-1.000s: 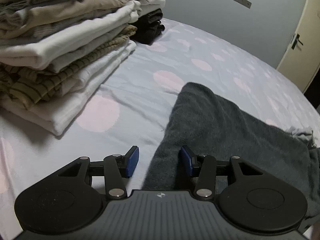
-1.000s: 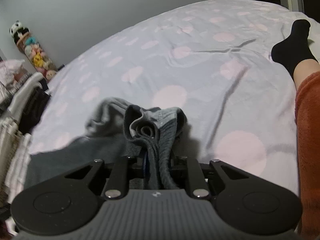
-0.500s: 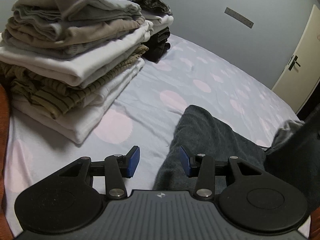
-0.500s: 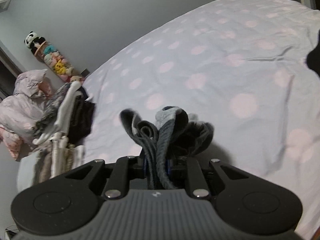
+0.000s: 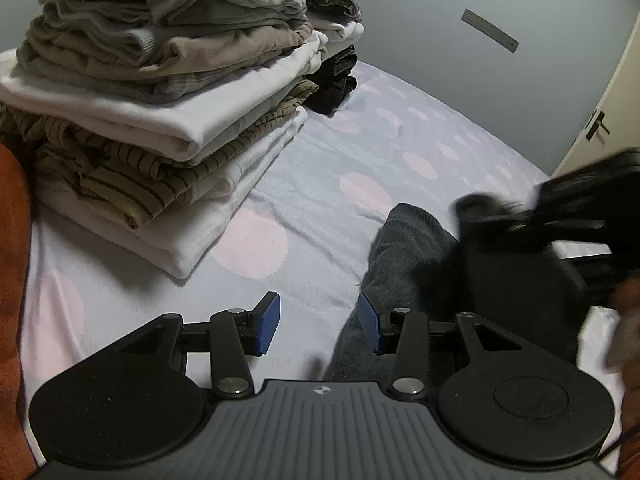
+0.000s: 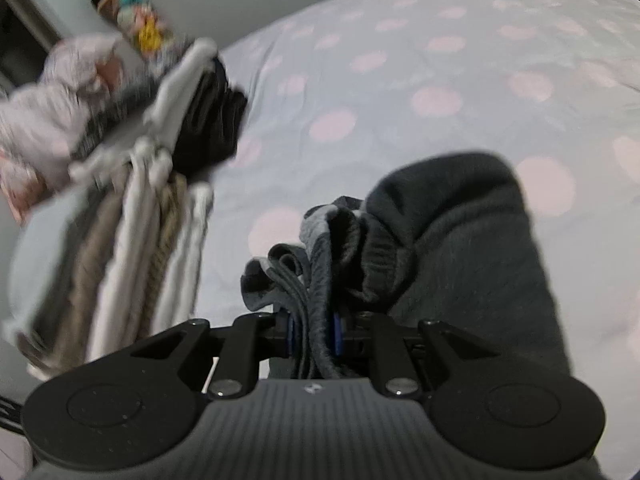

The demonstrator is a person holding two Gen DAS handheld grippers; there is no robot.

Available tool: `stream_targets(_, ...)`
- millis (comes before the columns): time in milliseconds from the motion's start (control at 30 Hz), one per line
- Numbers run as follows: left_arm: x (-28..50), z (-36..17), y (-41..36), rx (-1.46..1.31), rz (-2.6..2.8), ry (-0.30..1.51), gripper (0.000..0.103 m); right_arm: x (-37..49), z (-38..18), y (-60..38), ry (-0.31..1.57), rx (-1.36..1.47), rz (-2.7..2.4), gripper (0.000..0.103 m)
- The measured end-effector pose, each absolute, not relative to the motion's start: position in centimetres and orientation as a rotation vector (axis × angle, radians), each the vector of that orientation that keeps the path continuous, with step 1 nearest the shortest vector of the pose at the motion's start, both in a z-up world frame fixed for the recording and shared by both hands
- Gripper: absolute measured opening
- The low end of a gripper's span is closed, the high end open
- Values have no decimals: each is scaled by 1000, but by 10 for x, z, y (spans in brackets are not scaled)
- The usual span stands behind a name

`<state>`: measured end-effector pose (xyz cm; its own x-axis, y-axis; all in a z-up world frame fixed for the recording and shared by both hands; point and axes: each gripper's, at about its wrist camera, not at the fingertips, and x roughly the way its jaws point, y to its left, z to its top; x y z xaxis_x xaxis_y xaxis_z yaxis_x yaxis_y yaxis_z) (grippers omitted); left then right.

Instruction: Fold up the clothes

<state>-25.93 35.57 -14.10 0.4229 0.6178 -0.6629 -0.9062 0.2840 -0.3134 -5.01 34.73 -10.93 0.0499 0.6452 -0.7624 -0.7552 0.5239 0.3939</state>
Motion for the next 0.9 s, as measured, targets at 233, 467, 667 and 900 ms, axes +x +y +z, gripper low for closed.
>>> stream_targets(233, -261, -137, 353, -699, 1078, 461, 50, -71, -129, 368, 1060, -306, 1091, 33)
stream_targets(467, -265, -135, 351, -703, 1095, 444, 50, -78, -97, 352, 1014, -287, 1199, 38)
stream_targets(667, -274, -129, 343, -730, 1093, 409, 50, -72, -68, 303, 886, -263, 1223, 39)
stream_targets(900, -280, -115, 331, -767, 1027, 325, 50, -38, -72, 244, 801, -283, 1120, 39)
